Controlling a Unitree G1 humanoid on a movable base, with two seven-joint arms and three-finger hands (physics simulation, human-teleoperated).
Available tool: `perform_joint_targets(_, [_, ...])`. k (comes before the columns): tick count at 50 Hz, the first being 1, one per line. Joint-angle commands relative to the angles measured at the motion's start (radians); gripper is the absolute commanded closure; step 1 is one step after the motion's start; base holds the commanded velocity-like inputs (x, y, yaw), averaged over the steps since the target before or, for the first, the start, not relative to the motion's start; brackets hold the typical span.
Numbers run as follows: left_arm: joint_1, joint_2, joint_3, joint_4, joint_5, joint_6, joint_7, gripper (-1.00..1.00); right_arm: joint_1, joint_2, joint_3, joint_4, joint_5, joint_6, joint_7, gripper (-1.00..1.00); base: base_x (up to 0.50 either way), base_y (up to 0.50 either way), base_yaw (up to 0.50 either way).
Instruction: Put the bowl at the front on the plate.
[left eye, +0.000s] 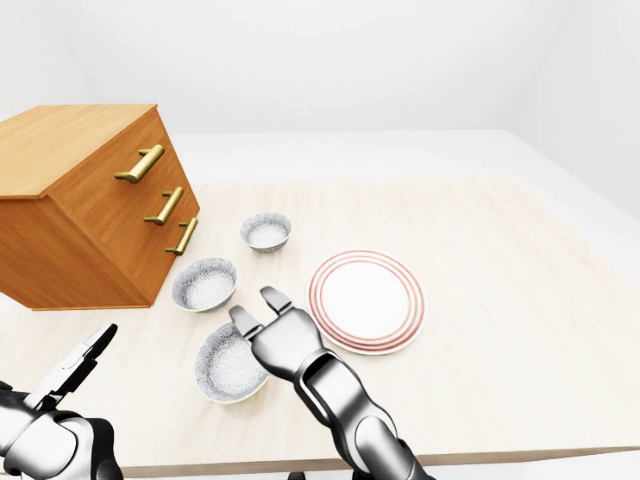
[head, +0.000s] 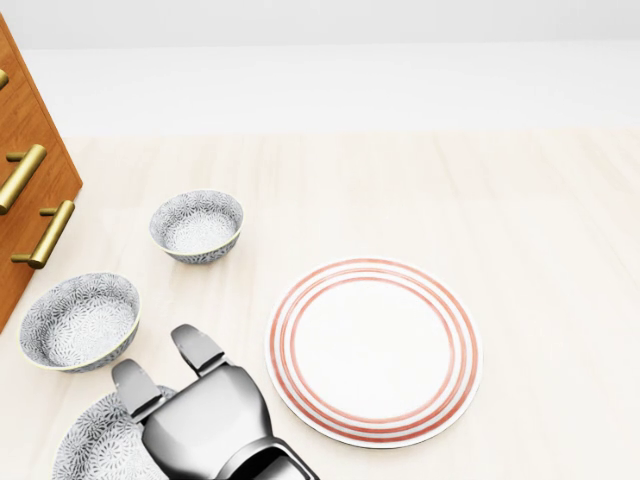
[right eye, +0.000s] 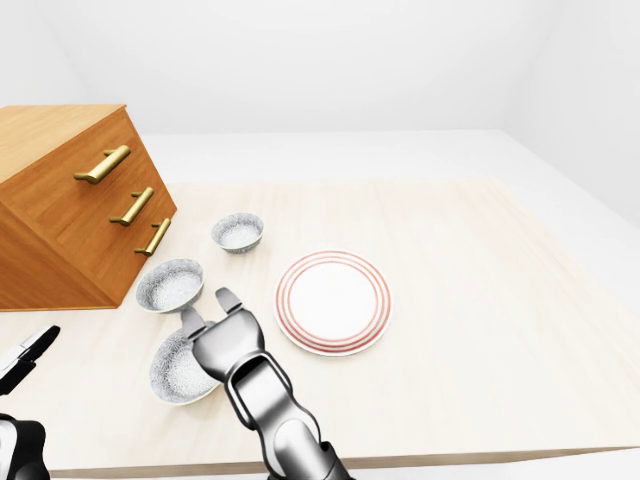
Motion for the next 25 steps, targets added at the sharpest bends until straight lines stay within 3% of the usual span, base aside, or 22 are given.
perform_joint_targets(1, [0.001, 0.000, 0.000, 0.001, 0.000, 0.000, 0.000, -1.00, 0.008, -0.009, 0.002, 0.004, 0.012, 0.011, -0.004, -1.00, 0.00, 0.00, 0.00])
perform_joint_targets(21, [0.001, 0.000, 0.000, 0.001, 0.000, 0.000, 0.000, -1.00, 0.008, -0.010, 0.003, 0.004, 0.013, 0.013, -0.004, -1.00, 0.00, 0.00, 0.00])
perform_joint_targets(25, [0.003, -0.002, 0.003, -0.007, -0.003, 0.000, 0.000, -1.00, -0.034, 0.012, 0.005, 0.060, 0.032, -0.046, 0.010, -1.00, 0.00, 0.00, 0.00])
